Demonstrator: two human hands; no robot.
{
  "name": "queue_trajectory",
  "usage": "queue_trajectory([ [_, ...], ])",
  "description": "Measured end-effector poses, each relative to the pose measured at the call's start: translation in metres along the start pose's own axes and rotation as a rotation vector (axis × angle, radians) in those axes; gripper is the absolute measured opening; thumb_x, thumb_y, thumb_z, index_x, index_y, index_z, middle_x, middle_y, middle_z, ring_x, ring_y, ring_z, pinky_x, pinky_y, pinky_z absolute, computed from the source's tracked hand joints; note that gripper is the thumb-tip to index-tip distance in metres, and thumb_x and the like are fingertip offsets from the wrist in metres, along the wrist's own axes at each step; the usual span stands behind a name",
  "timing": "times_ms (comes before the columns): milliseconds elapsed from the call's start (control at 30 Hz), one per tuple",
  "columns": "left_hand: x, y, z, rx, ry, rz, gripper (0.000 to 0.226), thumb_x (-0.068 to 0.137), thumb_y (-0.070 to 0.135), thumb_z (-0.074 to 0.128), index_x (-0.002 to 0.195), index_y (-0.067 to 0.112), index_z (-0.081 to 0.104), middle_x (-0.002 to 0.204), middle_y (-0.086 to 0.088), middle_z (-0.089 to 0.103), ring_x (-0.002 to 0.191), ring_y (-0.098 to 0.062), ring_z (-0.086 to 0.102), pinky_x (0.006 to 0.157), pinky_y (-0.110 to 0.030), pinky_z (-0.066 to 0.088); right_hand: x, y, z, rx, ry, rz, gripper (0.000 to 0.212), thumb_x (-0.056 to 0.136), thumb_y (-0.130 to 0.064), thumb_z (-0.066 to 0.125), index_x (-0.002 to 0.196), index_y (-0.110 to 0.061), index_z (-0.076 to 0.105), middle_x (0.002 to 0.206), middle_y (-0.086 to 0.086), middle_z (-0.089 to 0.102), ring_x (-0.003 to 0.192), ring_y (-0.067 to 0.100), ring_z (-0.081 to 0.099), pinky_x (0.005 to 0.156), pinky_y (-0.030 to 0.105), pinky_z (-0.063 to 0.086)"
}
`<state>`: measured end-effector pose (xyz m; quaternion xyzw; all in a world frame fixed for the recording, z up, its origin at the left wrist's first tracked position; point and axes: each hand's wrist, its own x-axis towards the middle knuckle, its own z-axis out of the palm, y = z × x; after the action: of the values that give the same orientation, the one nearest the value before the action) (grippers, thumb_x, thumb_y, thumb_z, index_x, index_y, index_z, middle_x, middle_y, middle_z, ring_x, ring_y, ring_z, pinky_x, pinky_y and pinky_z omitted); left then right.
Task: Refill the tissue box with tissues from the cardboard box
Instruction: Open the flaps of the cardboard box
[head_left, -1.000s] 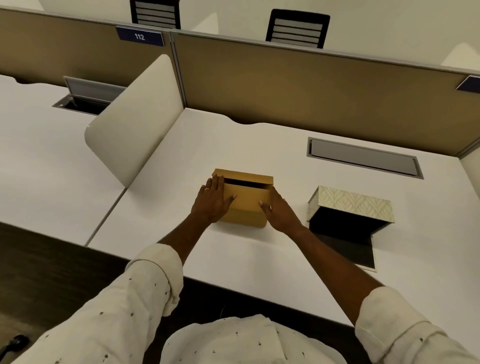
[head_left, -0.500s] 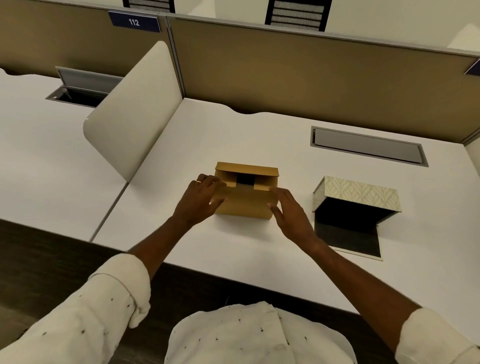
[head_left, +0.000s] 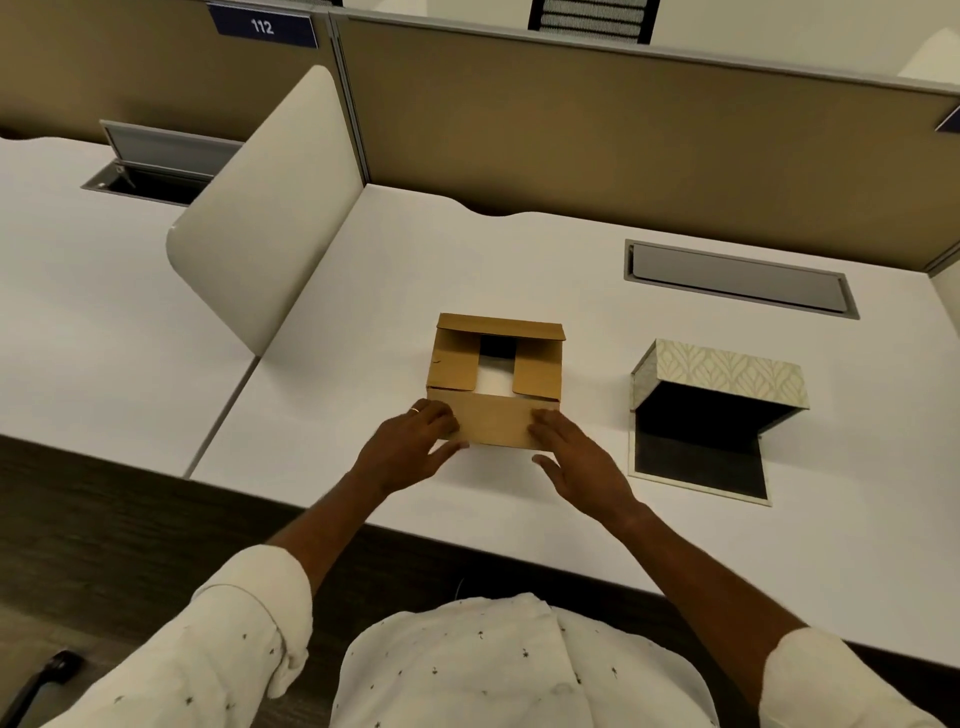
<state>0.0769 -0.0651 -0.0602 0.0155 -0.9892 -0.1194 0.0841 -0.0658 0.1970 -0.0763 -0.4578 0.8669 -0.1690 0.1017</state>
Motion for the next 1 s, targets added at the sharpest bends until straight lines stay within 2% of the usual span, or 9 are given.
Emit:
queue_trajectory([
  [67,0.003,0.0,0.002,0.046,-0.071,-0.003,0.029,0.096,0.034,0.063,0.114,0.011,0.065,0.124,-0.006,0.062,0.109,-0.026,0.063,0.058,-0.039,0.057,0.003,0.0,0.0,-0.086,-0.025,-0.025,0.048,0.103,-0.033,0.058,0.146,-0.013,0.052,0.163,0.005,0.039,0.15,0.025,0.037,0.122,0.043,0.036],
  [133,0.014,-0.001,-0.001,0.106,-0.138,-0.014,0.028,0.098,0.023,0.055,0.123,0.012,0.058,0.131,-0.007,0.056,0.114,-0.028,0.06,0.059,-0.041,0.055,0.009,-0.003,-0.004,-0.153,0.003,-0.028,0.041,0.103,-0.032,0.058,0.139,-0.014,0.057,0.158,0.007,0.045,0.144,0.028,0.045,0.119,0.046,0.036],
  [267,0.046,0.001,-0.011,0.132,-0.227,-0.075,0.037,0.097,0.022,0.055,0.134,0.017,0.049,0.131,-0.006,0.05,0.108,-0.029,0.06,0.063,-0.042,0.052,0.032,-0.011,-0.012,-0.28,0.041,-0.042,0.03,0.101,-0.027,0.056,0.13,-0.019,0.057,0.151,0.004,0.051,0.134,0.026,0.053,0.115,0.046,0.034],
  [367,0.066,0.004,-0.014,0.161,-0.283,-0.129,0.043,0.098,0.025,0.057,0.14,0.021,0.047,0.134,-0.008,0.046,0.11,-0.031,0.06,0.074,-0.045,0.053,0.056,-0.018,-0.02,-0.299,0.0,-0.049,0.041,0.104,-0.028,0.05,0.144,-0.017,0.049,0.158,0.007,0.043,0.142,0.028,0.044,0.117,0.048,0.031],
  [467,0.081,0.007,-0.013,0.182,-0.314,-0.161,0.042,0.103,0.036,0.047,0.144,0.025,0.045,0.144,-0.012,0.039,0.123,-0.034,0.054,0.082,-0.046,0.054,0.08,-0.024,-0.026,-0.382,-0.099,-0.047,0.047,0.109,-0.035,0.037,0.154,-0.02,0.037,0.167,0.008,0.028,0.152,0.029,0.027,0.12,0.054,0.026],
  [600,0.091,0.013,-0.007,0.241,-0.363,-0.24,0.052,0.1,0.053,0.045,0.144,0.025,0.045,0.156,-0.014,0.027,0.136,-0.037,0.042,0.088,-0.046,0.053,0.105,-0.021,-0.036,-0.489,-0.176,-0.081,0.039,0.109,-0.035,0.034,0.14,-0.02,0.053,0.167,0.009,0.028,0.156,0.029,0.019,0.125,0.053,0.017],
  [700,0.095,0.017,-0.004,0.212,-0.332,-0.276,0.057,0.094,0.06,0.053,0.138,0.023,0.05,0.159,-0.013,0.023,0.136,-0.037,0.041,0.088,-0.045,0.054,0.115,-0.02,-0.043,-0.513,-0.176,-0.14,0.036,0.108,-0.034,0.041,0.133,-0.016,0.057,0.159,0.013,0.037,0.152,0.031,0.026,0.124,0.05,0.022],
  [800,0.099,0.018,-0.005,0.159,-0.309,-0.271,0.061,0.09,0.059,0.061,0.134,0.02,0.05,0.158,-0.015,0.023,0.135,-0.039,0.042,0.089,-0.047,0.054,0.12,-0.023,-0.048,-0.494,-0.179,-0.174,0.04,0.105,-0.034,0.05,0.136,-0.009,0.055,0.157,0.016,0.041,0.147,0.032,0.035,0.122,0.047,0.028],
  [1000,0.111,0.012,-0.012,0.157,-0.294,-0.249,0.063,0.091,0.053,0.064,0.14,0.018,0.045,0.156,-0.014,0.026,0.132,-0.04,0.046,0.088,-0.048,0.054,0.122,-0.019,-0.066,-0.49,-0.065,-0.2,0.042,0.098,-0.032,0.064,0.13,-0.004,0.059,0.139,0.014,0.056,0.129,0.031,0.052,0.11,0.041,0.042],
])
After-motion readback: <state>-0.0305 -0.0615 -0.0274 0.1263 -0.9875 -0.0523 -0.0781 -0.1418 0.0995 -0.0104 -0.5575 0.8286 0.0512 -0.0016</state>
